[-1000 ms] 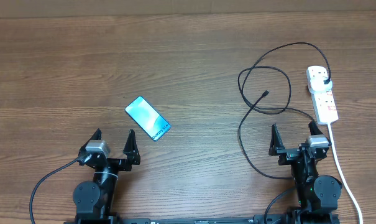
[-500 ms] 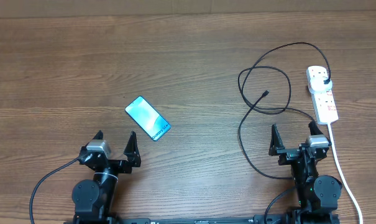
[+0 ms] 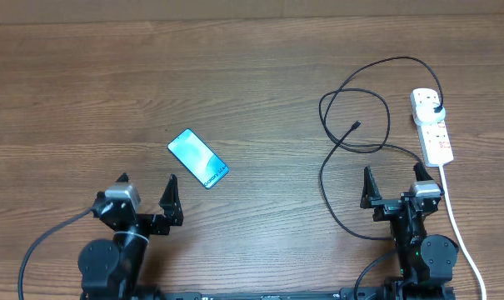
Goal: Plug charger to phone and switch on socket
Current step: 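Move the left gripper forward over the blue phone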
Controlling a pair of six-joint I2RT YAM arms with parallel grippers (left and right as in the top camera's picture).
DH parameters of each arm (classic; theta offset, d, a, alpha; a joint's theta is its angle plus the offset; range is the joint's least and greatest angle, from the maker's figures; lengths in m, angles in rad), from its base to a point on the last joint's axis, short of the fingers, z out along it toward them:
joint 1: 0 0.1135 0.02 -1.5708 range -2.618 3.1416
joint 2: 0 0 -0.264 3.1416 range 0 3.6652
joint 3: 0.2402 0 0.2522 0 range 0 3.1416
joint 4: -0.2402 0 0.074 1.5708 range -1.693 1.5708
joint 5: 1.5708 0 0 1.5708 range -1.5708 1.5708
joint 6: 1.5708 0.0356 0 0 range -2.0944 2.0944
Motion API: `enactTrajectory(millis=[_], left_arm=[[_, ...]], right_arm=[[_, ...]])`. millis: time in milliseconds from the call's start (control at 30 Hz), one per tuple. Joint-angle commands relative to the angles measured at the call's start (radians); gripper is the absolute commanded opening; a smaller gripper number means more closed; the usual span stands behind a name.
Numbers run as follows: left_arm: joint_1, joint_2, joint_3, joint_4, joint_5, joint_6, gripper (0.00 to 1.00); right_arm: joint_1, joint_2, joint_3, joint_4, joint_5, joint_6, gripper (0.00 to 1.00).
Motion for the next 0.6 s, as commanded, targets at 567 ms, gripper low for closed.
enactTrajectory(millis=[567], left_arm=[[-0.011,0.748,0.592,-0.294,0.052,0.019,1.0]], right_arm=[[0.005,-0.012,-0.01,0.004,0.009,-0.005,1.0]])
